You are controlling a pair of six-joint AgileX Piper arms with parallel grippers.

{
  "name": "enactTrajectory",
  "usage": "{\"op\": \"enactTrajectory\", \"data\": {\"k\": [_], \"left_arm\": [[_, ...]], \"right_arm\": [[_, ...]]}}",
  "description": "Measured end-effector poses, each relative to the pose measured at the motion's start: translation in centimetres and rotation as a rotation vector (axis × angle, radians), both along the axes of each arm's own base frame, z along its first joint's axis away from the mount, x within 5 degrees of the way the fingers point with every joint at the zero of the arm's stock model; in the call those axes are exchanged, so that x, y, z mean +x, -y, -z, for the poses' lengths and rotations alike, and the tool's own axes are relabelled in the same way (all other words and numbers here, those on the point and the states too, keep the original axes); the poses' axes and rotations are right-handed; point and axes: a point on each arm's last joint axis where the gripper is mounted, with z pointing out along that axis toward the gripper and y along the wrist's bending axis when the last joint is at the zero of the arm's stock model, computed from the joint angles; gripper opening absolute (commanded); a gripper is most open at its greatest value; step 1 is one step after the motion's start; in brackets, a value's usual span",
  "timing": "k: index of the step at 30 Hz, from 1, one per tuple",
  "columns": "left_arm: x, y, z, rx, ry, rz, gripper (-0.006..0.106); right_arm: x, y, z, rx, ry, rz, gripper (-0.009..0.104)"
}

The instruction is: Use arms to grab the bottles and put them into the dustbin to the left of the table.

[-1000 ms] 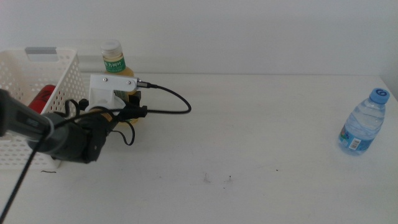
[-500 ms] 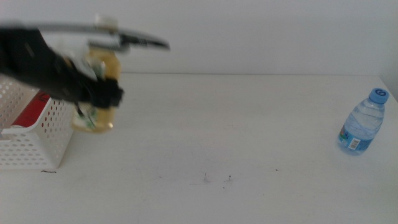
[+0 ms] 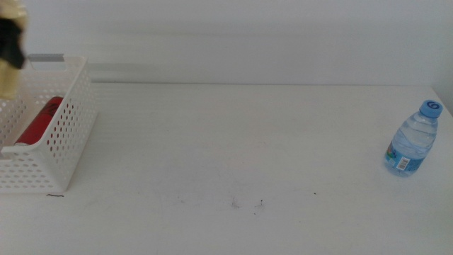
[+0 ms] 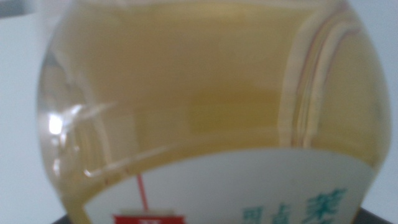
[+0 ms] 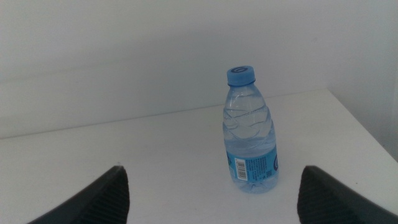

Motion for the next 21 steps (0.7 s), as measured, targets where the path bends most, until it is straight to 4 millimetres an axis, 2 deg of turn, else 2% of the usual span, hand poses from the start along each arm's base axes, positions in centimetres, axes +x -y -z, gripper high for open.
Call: {"op": "enactTrajectory", "data": {"k": [2, 5, 8, 13, 16, 19, 21], "left_arm": [[0.4, -2.2, 1.0, 0.011, -0.025, -0.021, -0.002], [1.0, -4.3, 3.0, 0.001, -0.082, -0.023, -0.002], [1.9, -5.3, 4.9, -0.029, -0.122, -0.024, -0.002], [3.3, -5.6, 7.8, -0.07, -0.175, -0.001, 0.003], [4.0, -5.7, 8.9, -0.071, -0.176, 0.006, 0.016], [4.4, -5.9, 9.5, -0.07, -0.174, 0.004, 0.041], [4.5, -5.9, 9.8, -0.068, -0.178, 0.01, 0.063]], "right_arm": [[0.0, 0.0, 0.0, 0.0, 0.0, 0.0, 0.091], [0.0, 0.0, 0.0, 0.0, 0.0, 0.0, 0.091], [0.0, 0.0, 0.0, 0.0, 0.0, 0.0, 0.091], [0.0, 0.0, 0.0, 0.0, 0.0, 0.0, 0.091], [0.0, 0.0, 0.0, 0.0, 0.0, 0.0, 0.091], [0.0, 0.0, 0.0, 0.0, 0.0, 0.0, 0.091], [0.0, 0.0, 0.0, 0.0, 0.0, 0.0, 0.091]]}}
